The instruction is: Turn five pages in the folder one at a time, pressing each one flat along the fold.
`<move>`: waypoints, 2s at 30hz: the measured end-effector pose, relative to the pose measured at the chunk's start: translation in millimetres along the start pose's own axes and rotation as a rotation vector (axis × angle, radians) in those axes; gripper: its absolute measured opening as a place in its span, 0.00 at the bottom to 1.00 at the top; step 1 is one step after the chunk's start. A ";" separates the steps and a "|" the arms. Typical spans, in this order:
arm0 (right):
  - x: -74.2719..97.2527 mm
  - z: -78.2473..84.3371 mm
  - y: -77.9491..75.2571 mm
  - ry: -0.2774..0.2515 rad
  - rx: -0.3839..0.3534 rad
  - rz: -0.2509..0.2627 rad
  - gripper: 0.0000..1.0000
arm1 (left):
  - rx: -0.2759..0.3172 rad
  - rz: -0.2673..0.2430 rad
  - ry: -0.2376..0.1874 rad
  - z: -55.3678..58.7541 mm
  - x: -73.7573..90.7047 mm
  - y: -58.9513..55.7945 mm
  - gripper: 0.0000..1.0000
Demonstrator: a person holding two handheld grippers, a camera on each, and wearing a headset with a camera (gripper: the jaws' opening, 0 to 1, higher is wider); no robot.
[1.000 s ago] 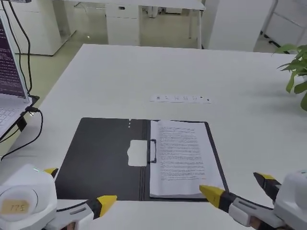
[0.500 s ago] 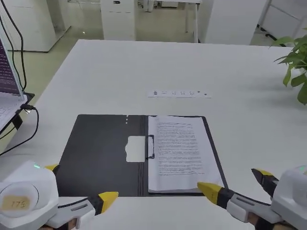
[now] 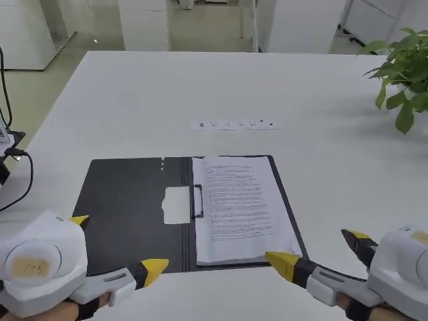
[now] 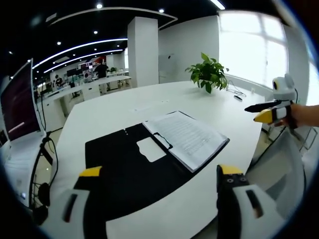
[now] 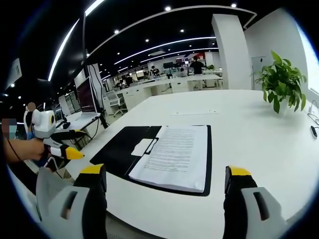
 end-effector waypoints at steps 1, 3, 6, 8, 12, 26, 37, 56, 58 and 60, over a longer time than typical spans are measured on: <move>0.2 0.4 0.5 0.001 0.001 0.001 0.99 | -0.003 0.006 0.001 -0.9 -1.8 -0.7 0.92; 0.5 1.2 1.2 0.007 0.000 0.001 1.00 | -0.005 0.020 0.001 -3.4 -6.3 -2.3 0.93; 1.1 1.4 1.7 0.008 -0.001 0.006 1.00 | -0.016 0.035 0.005 -5.6 -12.2 -4.4 0.93; 1.8 1.1 2.0 0.005 -0.001 0.009 1.00 | -0.023 0.048 0.008 -6.9 -16.4 -6.2 0.93; 2.8 1.2 2.5 0.005 0.000 0.012 1.00 | -0.035 0.072 0.018 -8.8 -25.2 -10.0 0.92; 12.1 6.2 7.2 -0.007 0.000 0.017 1.00 | -0.101 0.170 0.043 -12.9 -62.5 -28.0 0.92; 20.8 7.7 8.9 -0.025 -0.008 0.044 1.00 | -0.129 0.280 0.042 -14.5 -89.7 -56.6 0.91; 21.5 10.1 16.4 -0.015 0.018 0.054 1.00 | -0.136 0.352 0.059 -2.0 -121.7 -73.8 0.91; 21.2 10.6 16.9 -0.014 0.020 0.055 1.00 | -0.136 0.361 0.056 -2.7 -123.9 -77.6 0.90; 21.1 10.4 17.6 -0.013 0.016 0.052 1.00 | -0.141 0.370 0.054 -2.9 -128.9 -81.6 0.90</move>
Point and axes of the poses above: the centre of the closed fingertips' face, and the gripper's own axes: x roughly backward along the fingers, y roughly to its left, z roughly out of its underside, the point moved 9 cm from there along x, roughly backward along the fingers, and after that the axes turned 8 degrees about x, right-handed, at the moved point
